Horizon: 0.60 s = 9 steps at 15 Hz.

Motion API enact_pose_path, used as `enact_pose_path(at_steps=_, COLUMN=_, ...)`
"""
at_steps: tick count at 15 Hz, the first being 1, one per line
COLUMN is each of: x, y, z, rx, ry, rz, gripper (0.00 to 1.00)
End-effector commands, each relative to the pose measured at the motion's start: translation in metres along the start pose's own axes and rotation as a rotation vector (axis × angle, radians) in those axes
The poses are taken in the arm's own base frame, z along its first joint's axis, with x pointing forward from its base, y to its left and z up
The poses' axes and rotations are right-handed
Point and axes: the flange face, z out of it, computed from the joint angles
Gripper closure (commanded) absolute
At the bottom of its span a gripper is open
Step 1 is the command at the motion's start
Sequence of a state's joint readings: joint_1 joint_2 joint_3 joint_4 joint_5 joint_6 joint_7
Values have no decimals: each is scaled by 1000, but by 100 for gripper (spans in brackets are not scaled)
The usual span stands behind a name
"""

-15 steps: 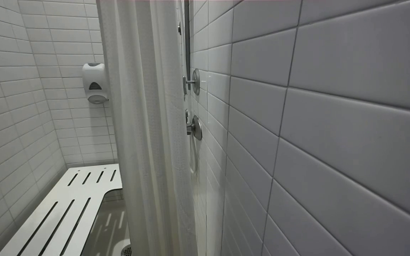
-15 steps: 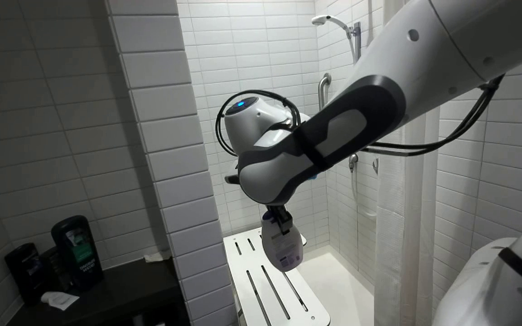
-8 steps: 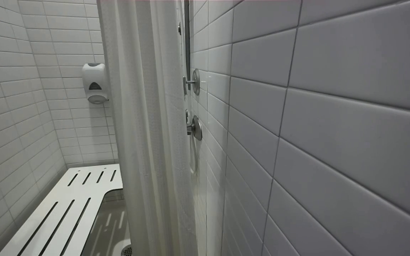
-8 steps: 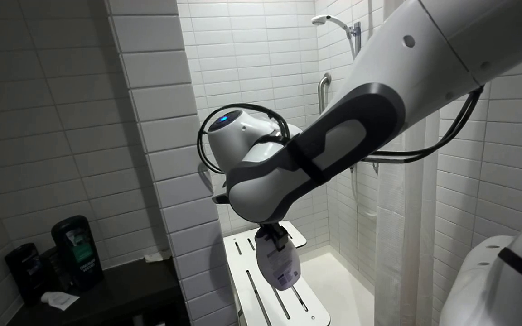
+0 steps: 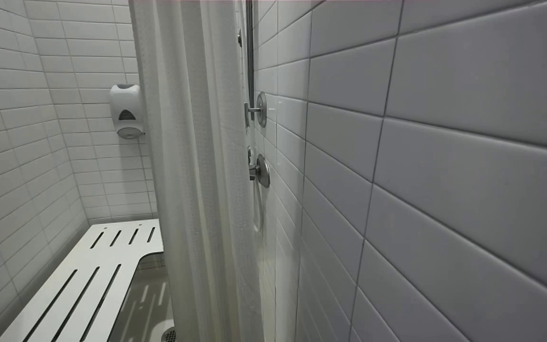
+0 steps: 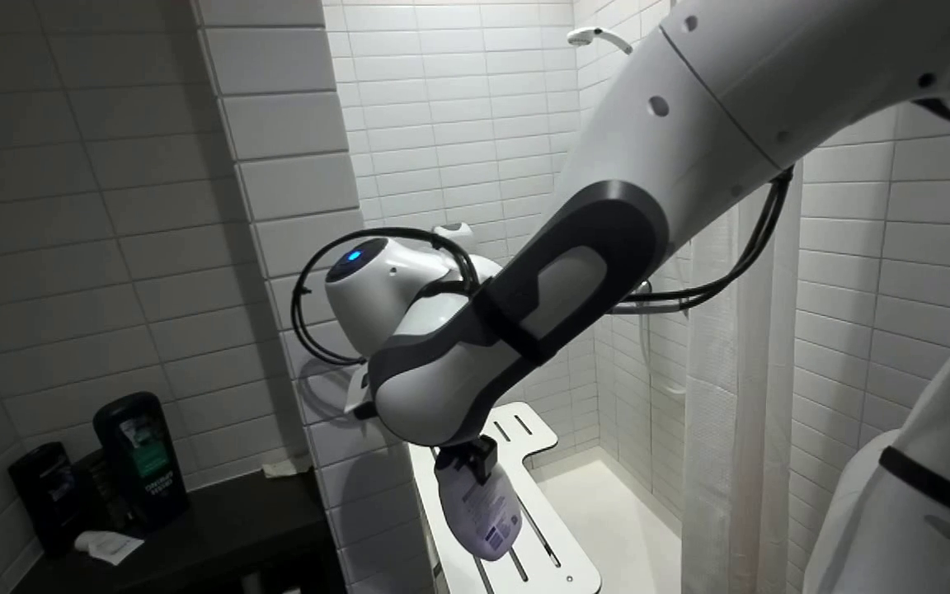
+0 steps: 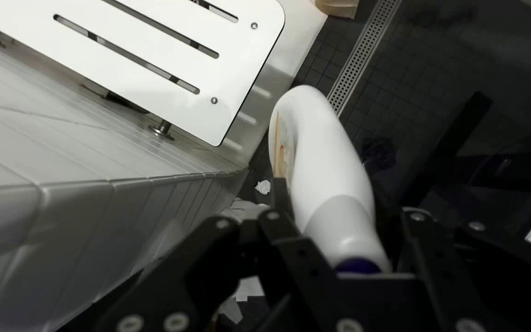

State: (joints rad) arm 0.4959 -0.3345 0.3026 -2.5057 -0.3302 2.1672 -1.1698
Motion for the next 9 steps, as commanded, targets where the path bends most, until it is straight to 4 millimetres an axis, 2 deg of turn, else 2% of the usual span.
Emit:
enact_pose_path(at_steps=1, x=24, y=30, z=3, rx=-2, ry=-18, rz=-148, gripper=81)
enact_pose_path(at_steps=9, x=65, y=76, z=28, rx=40, ry=-45, rz=-337, gripper=81)
